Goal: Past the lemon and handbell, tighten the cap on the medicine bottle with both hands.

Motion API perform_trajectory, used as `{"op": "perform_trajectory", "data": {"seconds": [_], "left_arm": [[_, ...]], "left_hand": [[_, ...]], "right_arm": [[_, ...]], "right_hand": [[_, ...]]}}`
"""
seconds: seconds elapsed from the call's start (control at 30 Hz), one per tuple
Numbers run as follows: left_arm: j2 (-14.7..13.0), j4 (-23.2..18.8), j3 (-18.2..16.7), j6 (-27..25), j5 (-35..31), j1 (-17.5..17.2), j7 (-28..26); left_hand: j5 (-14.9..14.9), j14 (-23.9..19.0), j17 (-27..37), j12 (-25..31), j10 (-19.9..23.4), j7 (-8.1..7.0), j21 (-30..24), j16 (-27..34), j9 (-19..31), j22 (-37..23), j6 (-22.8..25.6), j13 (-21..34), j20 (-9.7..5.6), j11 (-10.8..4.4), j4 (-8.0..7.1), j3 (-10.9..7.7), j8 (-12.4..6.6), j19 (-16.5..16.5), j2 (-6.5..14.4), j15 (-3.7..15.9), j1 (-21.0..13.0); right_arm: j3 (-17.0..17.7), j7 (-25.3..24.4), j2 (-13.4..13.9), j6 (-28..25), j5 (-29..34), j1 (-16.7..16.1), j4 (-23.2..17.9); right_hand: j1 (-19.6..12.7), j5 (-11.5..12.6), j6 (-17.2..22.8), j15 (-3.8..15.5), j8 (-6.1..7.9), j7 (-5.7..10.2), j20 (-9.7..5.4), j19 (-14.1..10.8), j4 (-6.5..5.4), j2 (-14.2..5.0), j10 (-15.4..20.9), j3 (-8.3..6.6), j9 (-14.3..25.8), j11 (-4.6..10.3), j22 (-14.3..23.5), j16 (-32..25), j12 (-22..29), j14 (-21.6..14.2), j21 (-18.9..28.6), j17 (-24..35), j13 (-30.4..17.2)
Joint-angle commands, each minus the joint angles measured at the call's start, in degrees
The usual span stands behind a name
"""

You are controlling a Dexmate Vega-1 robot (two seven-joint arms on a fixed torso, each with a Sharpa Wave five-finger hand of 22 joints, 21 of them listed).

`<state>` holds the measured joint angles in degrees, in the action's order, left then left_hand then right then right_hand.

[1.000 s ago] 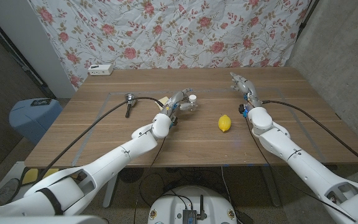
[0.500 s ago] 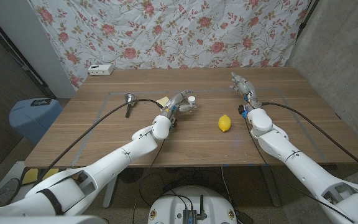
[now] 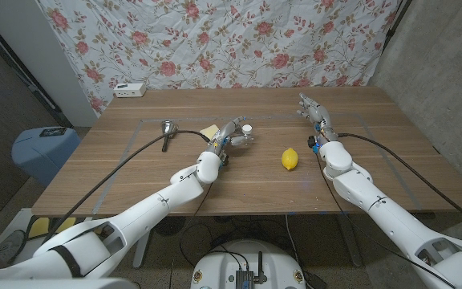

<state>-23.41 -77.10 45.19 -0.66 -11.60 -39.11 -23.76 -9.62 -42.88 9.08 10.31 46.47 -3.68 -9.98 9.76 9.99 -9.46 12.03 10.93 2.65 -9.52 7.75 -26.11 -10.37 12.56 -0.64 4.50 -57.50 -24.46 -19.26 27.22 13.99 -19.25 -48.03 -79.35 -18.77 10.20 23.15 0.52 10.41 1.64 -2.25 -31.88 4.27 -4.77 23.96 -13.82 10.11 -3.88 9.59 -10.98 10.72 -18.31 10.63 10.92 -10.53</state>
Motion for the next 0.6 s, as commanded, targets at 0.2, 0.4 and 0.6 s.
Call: {"op": "perform_trajectory", "data": {"seconds": [0.2, 0.4, 0.6], "left_arm": [[-0.4, -0.5, -0.1, -0.5, 0.2, -0.6, 0.4], [-0.6, -0.5, -0.1, 0.1, 0.2, -0.7, 0.4], [-0.8, -0.8, -0.3, 0.3, 0.4, -1.0, 0.5]], "left_hand": [[-0.2, 1.2, 0.2, 0.1, -1.5, -1.32, -0.3, 0.0, 0.1, -0.1, -0.7, 0.1, -0.02, -0.37, 0.08, 0.82, 0.1, -0.2, 0.0, 7.0, 0.8], [-0.2, 2.1, 0.2, 0.0, -2.3, -1.74, -0.4, -0.1, 0.1, -0.1, -1.2, 0.1, 0.07, -0.2, 0.08, 1.23, 0.13, -0.4, -0.1, 6.66, 1.0], [-0.2, 3.0, 0.2, 0.0, -3.3, -2.39, -0.4, -0.1, 0.1, -0.1, -2.0, 0.1, 0.28, -0.44, 0.11, 1.95, 0.25, -0.6, -0.4, 6.11, 1.5]], "right_arm": [[0.4, -0.2, 0.2, 0.4, -0.3, -1.1, -1.3], [0.4, -0.2, 0.1, 0.8, -0.2, -1.1, -1.3], [0.5, -0.5, 0.3, 0.7, 0.1, -1.4, -1.8]], "right_hand": [[0.1, 0.2, 0.8, 0.24, 0.6, 0.11, 0.32, -0.5, 0.17, -0.32, 0.6, -0.58, 0.2, 0.1, 0.0, -0.2, 0.4, -0.4, 0.2, 0.1, -0.1], [0.1, 0.2, 0.9, 0.3, 0.6, 0.15, 0.38, -0.6, 0.24, -0.39, 0.8, -0.64, 0.2, -0.09, 0.0, -0.3, 0.4, -0.5, 0.2, 0.1, -0.1], [0.1, 0.2, 1.2, 0.21, 0.64, 0.31, 0.51, -0.7, 0.32, -0.44, 0.8, -0.71, 0.1, -0.18, 0.0, -0.3, 0.4, -0.6, 0.3, 0.1, -0.1]]}}
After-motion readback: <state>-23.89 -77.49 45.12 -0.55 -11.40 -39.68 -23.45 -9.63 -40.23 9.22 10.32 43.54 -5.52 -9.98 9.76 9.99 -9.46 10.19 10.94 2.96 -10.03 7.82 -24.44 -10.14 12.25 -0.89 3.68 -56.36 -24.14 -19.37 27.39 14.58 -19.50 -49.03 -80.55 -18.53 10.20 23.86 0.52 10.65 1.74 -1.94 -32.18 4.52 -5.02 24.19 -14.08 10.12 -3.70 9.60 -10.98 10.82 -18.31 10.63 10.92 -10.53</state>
